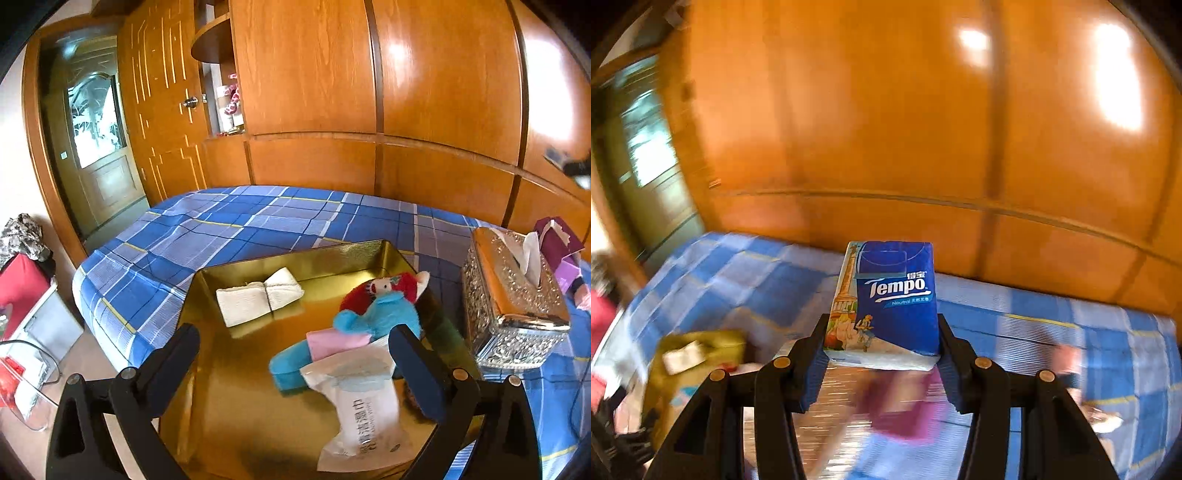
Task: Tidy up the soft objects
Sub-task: 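Carry the Tempo pack into the gold tray and open the right tool, then move both tools back toward the grey sock and white pad on the bed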
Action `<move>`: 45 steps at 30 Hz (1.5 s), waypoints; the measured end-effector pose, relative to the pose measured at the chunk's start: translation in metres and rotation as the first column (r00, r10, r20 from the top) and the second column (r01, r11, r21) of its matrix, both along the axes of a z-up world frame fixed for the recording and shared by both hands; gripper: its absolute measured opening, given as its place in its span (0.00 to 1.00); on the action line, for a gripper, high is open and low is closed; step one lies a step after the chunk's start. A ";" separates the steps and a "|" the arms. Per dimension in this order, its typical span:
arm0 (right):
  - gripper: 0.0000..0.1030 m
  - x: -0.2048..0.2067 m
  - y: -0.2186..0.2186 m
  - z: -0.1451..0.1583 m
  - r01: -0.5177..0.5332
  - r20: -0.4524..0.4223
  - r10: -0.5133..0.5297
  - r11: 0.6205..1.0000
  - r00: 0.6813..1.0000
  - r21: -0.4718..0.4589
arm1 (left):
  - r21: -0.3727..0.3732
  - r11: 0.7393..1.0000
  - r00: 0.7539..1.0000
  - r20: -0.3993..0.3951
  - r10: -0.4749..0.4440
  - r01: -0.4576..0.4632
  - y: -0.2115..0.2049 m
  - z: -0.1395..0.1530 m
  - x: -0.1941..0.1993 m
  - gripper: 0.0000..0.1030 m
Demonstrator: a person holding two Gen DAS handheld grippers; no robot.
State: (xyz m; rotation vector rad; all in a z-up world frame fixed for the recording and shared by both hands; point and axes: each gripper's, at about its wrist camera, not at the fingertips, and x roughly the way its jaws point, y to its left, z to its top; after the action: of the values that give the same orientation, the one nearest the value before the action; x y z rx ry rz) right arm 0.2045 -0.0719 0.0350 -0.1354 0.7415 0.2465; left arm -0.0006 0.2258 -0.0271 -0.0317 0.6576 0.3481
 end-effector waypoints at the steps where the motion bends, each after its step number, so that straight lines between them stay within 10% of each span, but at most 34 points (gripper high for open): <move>1: 0.51 -0.006 0.022 -0.004 -0.059 -0.011 0.059 0.998 0.998 0.005 | -0.010 1.000 1.000 -0.004 0.006 -0.006 0.002 -0.001 -0.001 1.00; 12: 0.51 -0.053 0.165 -0.076 -0.366 -0.176 0.357 0.931 0.917 -0.017 | -0.100 0.995 1.000 0.000 0.017 -0.017 0.024 -0.005 -0.006 1.00; 32: 0.52 -0.006 0.272 -0.188 -0.347 -0.435 0.317 0.938 0.843 0.012 | -0.170 0.977 0.988 0.056 0.144 -0.132 0.084 0.008 -0.019 1.00; 45: 0.76 -0.047 0.246 -0.160 -0.374 -0.288 0.354 0.927 0.890 -0.017 | -0.200 0.969 0.988 0.016 0.154 -0.148 0.086 0.004 -0.016 1.00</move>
State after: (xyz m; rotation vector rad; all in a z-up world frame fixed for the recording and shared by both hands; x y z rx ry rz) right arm 0.1580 0.1738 -0.1249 -0.3148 1.0073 0.6087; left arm -0.0170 0.3117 -0.0231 -0.2785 0.6584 0.4271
